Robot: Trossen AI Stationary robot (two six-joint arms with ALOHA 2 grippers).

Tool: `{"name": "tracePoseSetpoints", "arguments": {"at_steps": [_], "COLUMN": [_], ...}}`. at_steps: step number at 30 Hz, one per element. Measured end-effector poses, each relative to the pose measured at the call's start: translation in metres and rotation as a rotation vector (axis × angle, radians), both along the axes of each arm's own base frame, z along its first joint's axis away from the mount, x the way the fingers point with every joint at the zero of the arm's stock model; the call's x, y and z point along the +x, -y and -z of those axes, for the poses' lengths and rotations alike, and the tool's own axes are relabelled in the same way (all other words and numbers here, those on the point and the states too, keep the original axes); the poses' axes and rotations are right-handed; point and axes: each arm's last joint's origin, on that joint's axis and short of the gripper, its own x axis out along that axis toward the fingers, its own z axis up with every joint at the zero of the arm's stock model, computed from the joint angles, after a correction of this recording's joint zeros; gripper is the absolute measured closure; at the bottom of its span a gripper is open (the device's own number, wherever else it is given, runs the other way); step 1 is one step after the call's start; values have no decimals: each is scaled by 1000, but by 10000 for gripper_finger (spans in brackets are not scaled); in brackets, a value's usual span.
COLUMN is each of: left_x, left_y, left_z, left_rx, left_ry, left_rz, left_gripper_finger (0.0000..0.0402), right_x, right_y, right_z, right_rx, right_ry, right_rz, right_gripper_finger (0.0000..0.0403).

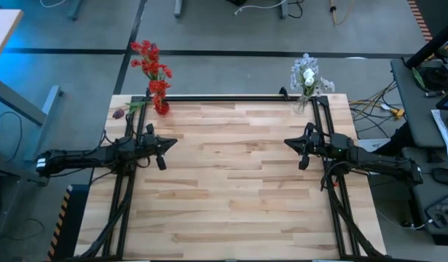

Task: Sort flowers into vase by color
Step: Return to Home Position

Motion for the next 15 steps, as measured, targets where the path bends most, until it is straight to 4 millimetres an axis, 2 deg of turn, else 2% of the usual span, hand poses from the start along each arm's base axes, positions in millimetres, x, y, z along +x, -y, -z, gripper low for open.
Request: {"name": "tracePoseSetpoints", "arguments": {"at_steps": [15], "left_x": [1], "left_y": [0], "left_z": [2], "left_rx": [-2], "left_ry": [-23], "left_rz": [0], "left_gripper_finger": [402], "right_x": [0], "right_y": [0], "right_z": [0], "right_rx": [-2], "right_ry": [0], "right_rz": [0], "right_gripper_finger": [390]}}
